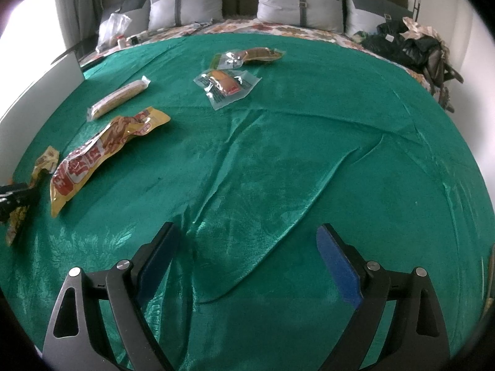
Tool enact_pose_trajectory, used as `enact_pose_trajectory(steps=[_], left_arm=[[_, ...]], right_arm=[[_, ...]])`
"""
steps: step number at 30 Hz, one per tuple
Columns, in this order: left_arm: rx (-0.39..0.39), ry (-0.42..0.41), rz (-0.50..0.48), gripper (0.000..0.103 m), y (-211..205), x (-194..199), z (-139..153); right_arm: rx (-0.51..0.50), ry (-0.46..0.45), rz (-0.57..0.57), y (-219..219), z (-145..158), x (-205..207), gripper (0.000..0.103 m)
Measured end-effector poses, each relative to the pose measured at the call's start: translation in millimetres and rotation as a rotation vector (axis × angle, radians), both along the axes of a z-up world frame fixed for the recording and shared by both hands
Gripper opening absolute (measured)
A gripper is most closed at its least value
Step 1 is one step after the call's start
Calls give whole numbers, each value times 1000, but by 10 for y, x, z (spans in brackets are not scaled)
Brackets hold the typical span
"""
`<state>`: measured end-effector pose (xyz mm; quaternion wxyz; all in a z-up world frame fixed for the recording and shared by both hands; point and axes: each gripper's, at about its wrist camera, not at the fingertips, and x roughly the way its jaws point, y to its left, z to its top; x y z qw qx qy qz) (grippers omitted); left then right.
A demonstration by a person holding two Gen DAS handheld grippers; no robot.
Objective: Organize snacks
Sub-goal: 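Lift the yellow bag with the left tool while the right tool grasps the orange sausage, then carry the yellow bag and sausage over the white box and release both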
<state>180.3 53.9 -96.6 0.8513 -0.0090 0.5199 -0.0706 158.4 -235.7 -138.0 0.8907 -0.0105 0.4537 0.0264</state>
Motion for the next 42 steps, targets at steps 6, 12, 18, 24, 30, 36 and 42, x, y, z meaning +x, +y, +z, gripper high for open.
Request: enact_pose_trajectory(steps=[6, 12, 18, 24, 30, 36, 42], left_arm=[[-70, -18, -14, 36, -28, -67, 122], [-252, -112, 35, 36, 267, -242, 621], [-339, -240, 135, 36, 843, -357, 1215], [-314, -288, 213, 36, 1361, -580, 1471], [-309, -317, 274, 36, 1812, -856, 1537], [-347, -308, 314, 36, 2117, -1002, 1433], [-380, -323, 345, 36, 2392, -1070, 1406]], right_arm=[[1, -6, 3, -2, -2, -7, 93], [6, 11, 12, 0, 3, 1, 93], [157, 77, 152, 345, 202, -120, 91], [320, 169, 525, 1748, 466, -58, 89], [293, 273, 691, 3150, 368, 159, 88], [36, 292, 665, 3832, 108, 201, 35], [175, 332, 545, 3322, 203, 346, 17]])
